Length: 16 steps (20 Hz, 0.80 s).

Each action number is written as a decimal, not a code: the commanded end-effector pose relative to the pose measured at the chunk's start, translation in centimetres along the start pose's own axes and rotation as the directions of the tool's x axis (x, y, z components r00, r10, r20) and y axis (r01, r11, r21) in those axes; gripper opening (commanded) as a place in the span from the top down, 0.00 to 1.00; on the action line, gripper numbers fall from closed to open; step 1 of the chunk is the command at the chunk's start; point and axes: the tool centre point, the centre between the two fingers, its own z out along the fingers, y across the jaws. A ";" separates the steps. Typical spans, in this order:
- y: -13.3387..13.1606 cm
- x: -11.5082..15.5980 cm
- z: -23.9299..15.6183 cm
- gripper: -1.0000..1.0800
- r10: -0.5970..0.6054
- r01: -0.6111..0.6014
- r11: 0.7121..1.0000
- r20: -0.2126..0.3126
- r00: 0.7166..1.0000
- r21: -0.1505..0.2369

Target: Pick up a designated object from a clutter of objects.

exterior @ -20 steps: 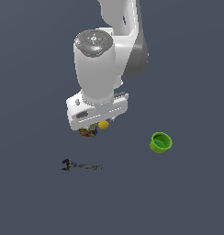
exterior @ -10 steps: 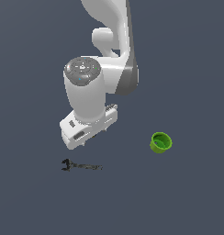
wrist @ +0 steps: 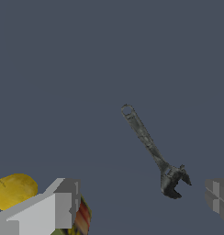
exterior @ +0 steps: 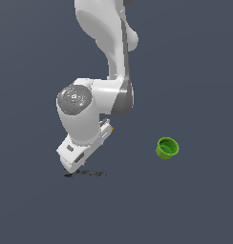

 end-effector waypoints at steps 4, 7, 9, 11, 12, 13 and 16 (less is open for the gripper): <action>1.9 -0.2 2.5 0.04 -0.130 0.130 0.992 -0.012 0.991 -0.005; 2.9 -0.4 3.9 0.04 -0.198 0.198 0.980 -0.018 0.980 -0.008; 3.5 -0.5 4.9 0.04 -0.243 0.243 0.970 -0.023 0.970 -0.011; 4.1 -0.7 5.8 0.04 -0.286 0.285 0.958 -0.027 0.958 -0.014; 4.4 -0.8 6.2 0.04 -0.305 0.305 0.952 -0.030 0.952 -0.016; 4.6 -0.8 6.7 0.04 -0.323 0.323 0.946 -0.031 0.946 -0.018; 5.3 -1.1 7.7 0.04 -0.370 0.370 0.929 -0.037 0.928 -0.023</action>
